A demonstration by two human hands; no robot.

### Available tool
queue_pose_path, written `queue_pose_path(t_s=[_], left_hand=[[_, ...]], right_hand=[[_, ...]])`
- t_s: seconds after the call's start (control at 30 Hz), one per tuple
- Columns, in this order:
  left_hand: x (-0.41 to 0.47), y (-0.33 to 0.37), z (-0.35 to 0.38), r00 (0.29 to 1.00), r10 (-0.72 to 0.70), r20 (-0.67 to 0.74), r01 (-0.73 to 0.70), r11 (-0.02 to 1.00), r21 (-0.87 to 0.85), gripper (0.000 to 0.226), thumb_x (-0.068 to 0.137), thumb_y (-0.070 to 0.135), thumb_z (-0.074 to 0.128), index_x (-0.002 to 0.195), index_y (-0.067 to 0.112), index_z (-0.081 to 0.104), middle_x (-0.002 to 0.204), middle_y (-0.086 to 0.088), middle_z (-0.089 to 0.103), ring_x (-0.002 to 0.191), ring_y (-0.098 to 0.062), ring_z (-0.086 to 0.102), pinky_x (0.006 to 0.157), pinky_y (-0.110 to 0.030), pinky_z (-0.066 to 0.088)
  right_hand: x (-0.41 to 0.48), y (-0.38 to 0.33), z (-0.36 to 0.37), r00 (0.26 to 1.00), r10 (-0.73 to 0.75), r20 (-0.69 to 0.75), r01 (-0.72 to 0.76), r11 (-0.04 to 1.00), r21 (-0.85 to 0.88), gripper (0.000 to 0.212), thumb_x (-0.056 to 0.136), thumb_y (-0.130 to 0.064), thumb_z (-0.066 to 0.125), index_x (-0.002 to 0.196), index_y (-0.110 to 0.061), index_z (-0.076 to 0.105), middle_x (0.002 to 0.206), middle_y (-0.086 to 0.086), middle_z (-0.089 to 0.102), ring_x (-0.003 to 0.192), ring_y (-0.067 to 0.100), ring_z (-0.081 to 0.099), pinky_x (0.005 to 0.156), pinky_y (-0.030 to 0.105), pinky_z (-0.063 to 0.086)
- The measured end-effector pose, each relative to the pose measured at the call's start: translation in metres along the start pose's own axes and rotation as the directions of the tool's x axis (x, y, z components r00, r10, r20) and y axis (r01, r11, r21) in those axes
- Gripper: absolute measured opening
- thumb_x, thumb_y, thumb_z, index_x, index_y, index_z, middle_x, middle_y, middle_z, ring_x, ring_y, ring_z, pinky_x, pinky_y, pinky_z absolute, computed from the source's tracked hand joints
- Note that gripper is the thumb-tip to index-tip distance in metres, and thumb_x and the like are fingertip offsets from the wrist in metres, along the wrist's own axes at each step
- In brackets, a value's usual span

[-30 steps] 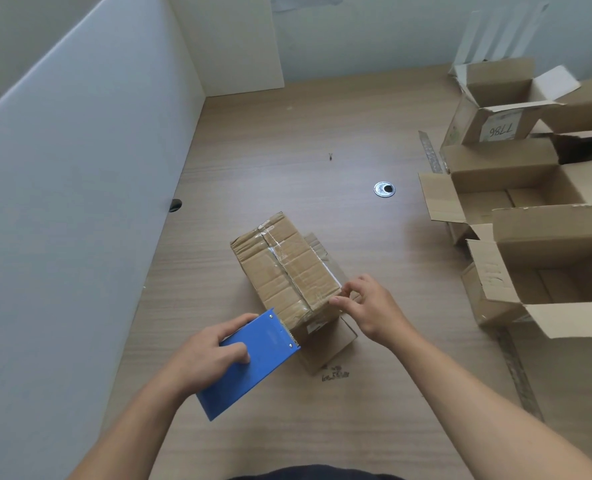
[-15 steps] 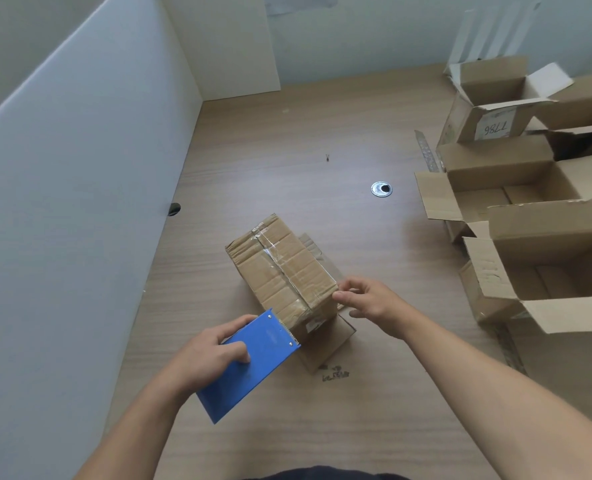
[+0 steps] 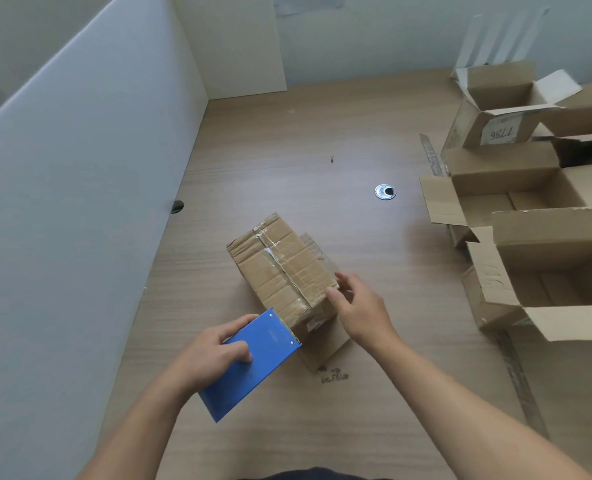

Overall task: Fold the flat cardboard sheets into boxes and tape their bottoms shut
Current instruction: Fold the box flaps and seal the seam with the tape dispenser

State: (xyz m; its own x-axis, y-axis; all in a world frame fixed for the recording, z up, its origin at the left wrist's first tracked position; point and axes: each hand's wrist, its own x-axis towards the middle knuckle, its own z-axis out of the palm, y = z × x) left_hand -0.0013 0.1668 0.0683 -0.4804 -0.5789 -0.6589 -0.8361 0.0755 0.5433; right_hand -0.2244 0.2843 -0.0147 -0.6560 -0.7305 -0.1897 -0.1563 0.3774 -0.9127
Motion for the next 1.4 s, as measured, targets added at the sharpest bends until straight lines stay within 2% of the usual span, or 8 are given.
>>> queue_pose_path(t_s=[0.2, 0.3, 0.4, 0.5, 0.57, 0.63, 1.07, 1.4], left_hand=[[0.002, -0.001, 0.003, 1.000, 0.020, -0.004, -0.020, 1.000, 0.004, 0.058, 0.064, 0.040, 0.053, 0.115, 0.068, 0.054, 0.096, 0.019, 0.070, 0.092, -0.015, 0.066, 0.089, -0.037, 0.050], [0.003, -0.003, 0.002, 0.999, 0.036, 0.000, -0.036, 0.999, 0.011, 0.058, 0.065, 0.040, 0.053, 0.116, 0.068, 0.053, 0.096, 0.019, 0.069, 0.092, -0.015, 0.065, 0.087, -0.035, 0.049], [0.002, -0.003, 0.003, 0.999, 0.038, 0.003, -0.038, 0.999, 0.015, 0.058, 0.065, 0.040, 0.054, 0.115, 0.070, 0.053, 0.097, 0.019, 0.069, 0.092, -0.014, 0.065, 0.085, -0.033, 0.048], [0.003, -0.006, 0.003, 0.999, 0.038, -0.002, -0.038, 0.999, 0.010, 0.057, 0.065, 0.040, 0.054, 0.113, 0.071, 0.053, 0.094, 0.023, 0.068, 0.092, -0.012, 0.064, 0.084, -0.031, 0.048], [0.004, -0.008, 0.003, 0.999, 0.037, 0.000, -0.037, 0.999, -0.006, 0.057, 0.064, 0.039, 0.055, 0.112, 0.071, 0.054, 0.094, 0.024, 0.069, 0.092, -0.012, 0.065, 0.086, -0.031, 0.048], [0.005, -0.010, 0.003, 0.999, 0.036, -0.003, -0.036, 0.999, -0.016, 0.058, 0.064, 0.039, 0.055, 0.113, 0.070, 0.054, 0.095, 0.023, 0.069, 0.093, -0.012, 0.065, 0.088, -0.033, 0.049], [0.002, -0.028, 0.008, 0.998, 0.057, -0.006, -0.058, 0.992, -0.109, 0.061, 0.067, 0.040, 0.057, 0.121, 0.067, 0.053, 0.105, 0.023, 0.069, 0.099, -0.010, 0.064, 0.095, -0.035, 0.048], [0.002, -0.031, 0.002, 0.997, 0.077, 0.008, -0.077, 0.994, -0.082, 0.060, 0.067, 0.040, 0.056, 0.119, 0.071, 0.051, 0.103, 0.027, 0.067, 0.098, -0.009, 0.063, 0.093, -0.034, 0.047]], right_hand=[[-0.002, 0.009, 0.009, 0.991, 0.132, -0.023, -0.127, 0.983, 0.131, 0.030, 0.095, -0.036, 0.062, 0.124, -0.031, 0.065, 0.107, -0.015, 0.068, 0.108, 0.004, 0.061, 0.083, 0.014, 0.041], [-0.001, 0.010, 0.013, 1.000, 0.009, -0.024, -0.013, 0.987, -0.161, 0.031, 0.098, -0.040, 0.053, 0.125, -0.025, 0.060, 0.114, -0.004, 0.067, 0.115, 0.020, 0.058, 0.088, 0.028, 0.043], [0.000, 0.016, 0.013, 0.975, -0.221, -0.012, 0.186, 0.846, -0.499, 0.065, 0.093, -0.060, 0.045, 0.150, -0.029, 0.033, 0.157, 0.004, 0.031, 0.149, 0.029, 0.017, 0.114, 0.046, 0.026], [0.009, 0.013, 0.014, 0.751, -0.634, 0.183, 0.608, 0.556, -0.567, 0.061, 0.088, -0.055, 0.054, 0.145, -0.039, 0.039, 0.158, 0.002, 0.033, 0.149, 0.034, 0.020, 0.112, 0.051, 0.027], [0.018, 0.015, 0.017, 0.603, -0.709, 0.364, 0.756, 0.364, -0.544, 0.049, 0.089, -0.049, 0.055, 0.137, -0.040, 0.050, 0.150, -0.003, 0.047, 0.142, 0.032, 0.037, 0.114, 0.045, 0.024], [0.023, 0.016, 0.017, 0.567, -0.689, 0.451, 0.790, 0.298, -0.536, 0.041, 0.091, -0.052, 0.046, 0.129, -0.043, 0.060, 0.140, -0.009, 0.056, 0.134, 0.025, 0.049, 0.113, 0.041, 0.020], [0.024, 0.014, 0.021, 0.730, -0.561, 0.391, 0.683, 0.617, -0.391, 0.040, 0.091, -0.060, 0.041, 0.119, -0.047, 0.067, 0.142, -0.023, 0.050, 0.142, -0.001, 0.025, 0.118, 0.028, -0.005], [0.026, 0.021, 0.025, 0.649, -0.689, 0.322, 0.748, 0.500, -0.437, 0.033, 0.090, -0.049, 0.050, 0.116, -0.042, 0.069, 0.133, -0.014, 0.061, 0.134, 0.014, 0.042, 0.115, 0.036, 0.014]])
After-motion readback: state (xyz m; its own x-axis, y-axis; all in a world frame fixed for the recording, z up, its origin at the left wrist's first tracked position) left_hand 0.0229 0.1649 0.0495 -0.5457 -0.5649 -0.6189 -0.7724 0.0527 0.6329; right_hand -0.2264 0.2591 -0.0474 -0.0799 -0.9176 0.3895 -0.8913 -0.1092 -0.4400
